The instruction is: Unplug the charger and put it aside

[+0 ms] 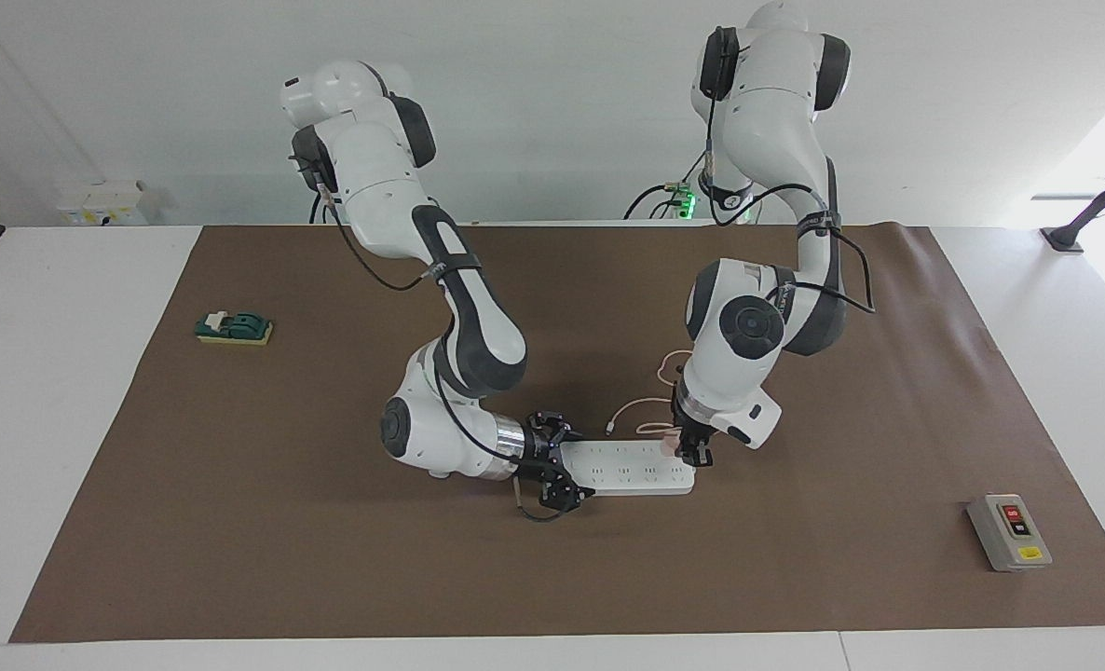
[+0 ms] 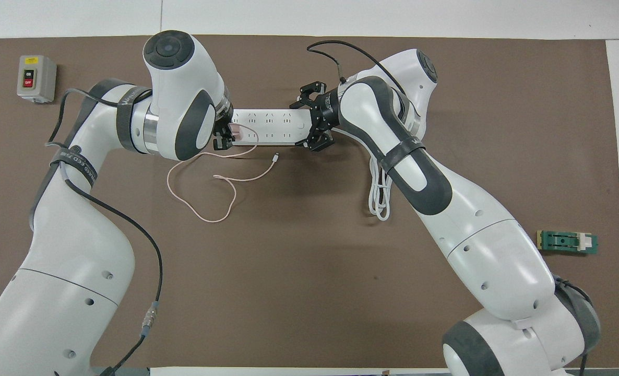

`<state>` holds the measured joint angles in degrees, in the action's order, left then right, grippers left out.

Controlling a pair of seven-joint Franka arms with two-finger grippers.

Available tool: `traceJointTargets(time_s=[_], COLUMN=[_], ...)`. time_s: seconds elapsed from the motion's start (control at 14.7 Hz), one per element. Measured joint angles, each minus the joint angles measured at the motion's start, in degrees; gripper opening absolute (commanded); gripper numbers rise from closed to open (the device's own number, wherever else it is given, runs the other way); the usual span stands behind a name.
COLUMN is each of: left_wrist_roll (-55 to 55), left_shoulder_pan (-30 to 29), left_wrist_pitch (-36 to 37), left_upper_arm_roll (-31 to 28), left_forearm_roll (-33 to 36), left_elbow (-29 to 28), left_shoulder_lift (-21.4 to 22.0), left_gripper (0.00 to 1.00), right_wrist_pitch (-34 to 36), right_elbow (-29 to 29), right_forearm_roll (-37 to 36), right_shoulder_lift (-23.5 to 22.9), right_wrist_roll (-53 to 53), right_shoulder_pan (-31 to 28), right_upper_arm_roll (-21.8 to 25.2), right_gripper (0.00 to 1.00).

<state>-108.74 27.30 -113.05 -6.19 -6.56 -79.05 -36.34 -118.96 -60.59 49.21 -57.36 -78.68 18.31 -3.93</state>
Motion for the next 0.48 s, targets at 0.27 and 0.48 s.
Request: traceJointTargets(time_s=[0.27,0.48], left_wrist_roll=[0.0,0.0], left_shoulder_pan=[0.0,0.0], left_wrist_pitch=[0.0,0.0], left_upper_arm_roll=[0.0,0.0], left_forearm_roll=[0.0,0.0], left_elbow=[0.0,0.0], left_shoulder_lift=[0.0,0.0], left_gripper=[0.00,0.00], right_wrist_pitch=[-1.9,-2.0], right_elbow=[-1.0,-1.0], right_forearm_roll=[0.0,0.0], right_shoulder_lift=[-0.2,-0.2], right_wrist_roll=[0.3,0.3], right_shoulder_pan=[0.3,0.3], right_upper_arm_roll=[-0.1,-0.1], right_gripper=[0.31,0.24])
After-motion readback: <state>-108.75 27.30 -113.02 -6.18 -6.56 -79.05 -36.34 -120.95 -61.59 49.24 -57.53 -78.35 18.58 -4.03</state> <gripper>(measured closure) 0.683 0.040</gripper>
